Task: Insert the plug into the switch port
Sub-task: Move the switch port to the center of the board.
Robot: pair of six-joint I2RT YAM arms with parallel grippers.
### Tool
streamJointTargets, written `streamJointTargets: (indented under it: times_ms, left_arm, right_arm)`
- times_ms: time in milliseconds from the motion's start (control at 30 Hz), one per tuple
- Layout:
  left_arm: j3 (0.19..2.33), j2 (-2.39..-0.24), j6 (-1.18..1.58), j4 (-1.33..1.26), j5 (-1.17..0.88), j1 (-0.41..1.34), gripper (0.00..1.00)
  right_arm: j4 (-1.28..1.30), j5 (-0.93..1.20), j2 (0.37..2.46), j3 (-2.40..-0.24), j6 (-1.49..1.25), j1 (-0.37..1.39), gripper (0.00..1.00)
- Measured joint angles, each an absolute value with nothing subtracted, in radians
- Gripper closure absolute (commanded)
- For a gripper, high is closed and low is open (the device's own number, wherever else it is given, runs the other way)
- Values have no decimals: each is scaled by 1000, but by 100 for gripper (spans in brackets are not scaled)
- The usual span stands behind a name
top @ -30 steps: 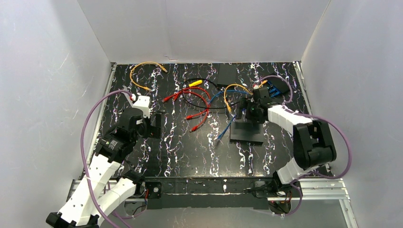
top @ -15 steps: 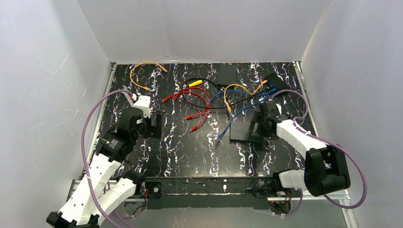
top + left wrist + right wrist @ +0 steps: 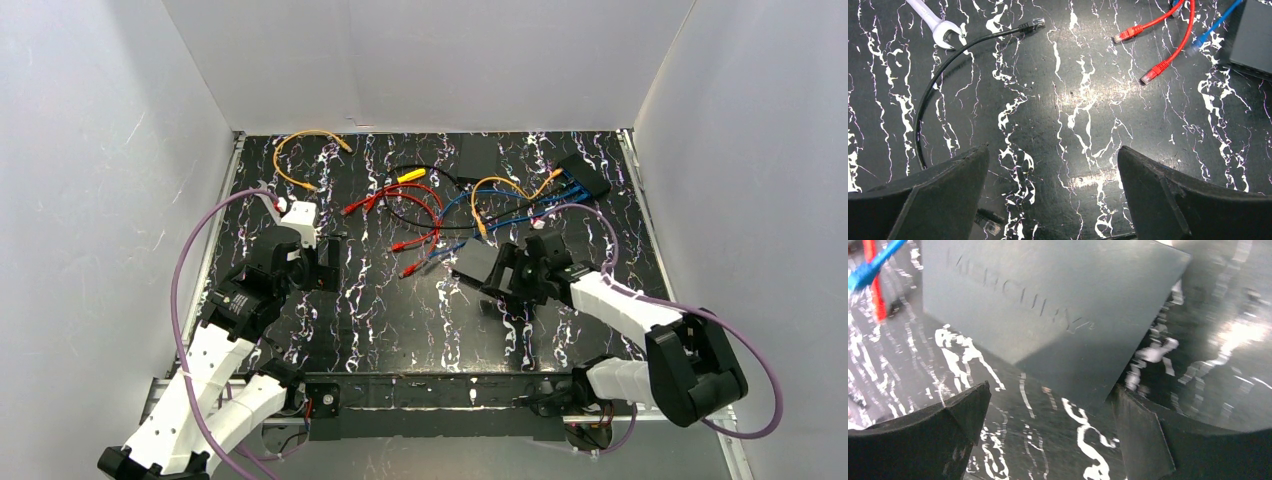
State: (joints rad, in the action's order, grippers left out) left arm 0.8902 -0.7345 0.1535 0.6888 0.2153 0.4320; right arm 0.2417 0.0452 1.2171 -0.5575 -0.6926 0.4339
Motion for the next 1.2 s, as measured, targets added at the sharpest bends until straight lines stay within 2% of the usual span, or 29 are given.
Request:
streamJointTargets:
  times_ms: [267, 467, 733, 1033, 1200]
  left_arm:
    - [889, -744, 157, 688, 215, 427, 2]
    - [889, -801, 159, 688, 199, 427, 2]
    - [916, -987, 196, 685, 111, 427, 10]
    - [1033, -1233, 246, 666, 43, 455, 8]
    - [1096, -1380, 226, 620, 102, 567, 5]
  right_arm:
    - [58, 112, 1309, -569, -723, 554, 1]
    - [95, 129, 1303, -612, -650, 559, 1]
    - [157, -22, 1169, -693, -493, 561, 1]
    - [120, -203, 1137, -648, -387, 561, 1]
    - [100, -276, 1107, -581, -365, 561, 1]
